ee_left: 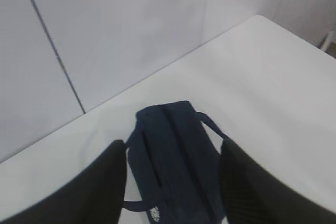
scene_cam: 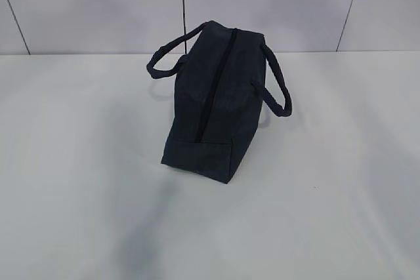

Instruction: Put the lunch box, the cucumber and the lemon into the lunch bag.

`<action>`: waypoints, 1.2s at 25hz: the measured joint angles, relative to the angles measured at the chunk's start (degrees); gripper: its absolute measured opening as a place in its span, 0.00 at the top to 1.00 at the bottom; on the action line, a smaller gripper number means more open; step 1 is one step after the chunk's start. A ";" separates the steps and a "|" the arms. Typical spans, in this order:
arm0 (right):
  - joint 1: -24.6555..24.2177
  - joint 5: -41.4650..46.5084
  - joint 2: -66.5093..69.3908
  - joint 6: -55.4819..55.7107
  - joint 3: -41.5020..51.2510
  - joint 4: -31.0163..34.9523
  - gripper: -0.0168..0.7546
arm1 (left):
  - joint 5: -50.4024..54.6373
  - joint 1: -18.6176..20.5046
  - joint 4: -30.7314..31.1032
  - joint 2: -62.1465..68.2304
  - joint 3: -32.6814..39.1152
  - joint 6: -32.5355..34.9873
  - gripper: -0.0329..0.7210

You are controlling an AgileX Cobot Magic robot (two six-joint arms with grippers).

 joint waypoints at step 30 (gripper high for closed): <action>0.23 2.49 -68.85 5.09 70.86 -0.73 0.50 | 7.01 -10.59 4.27 -68.43 60.37 -8.62 0.43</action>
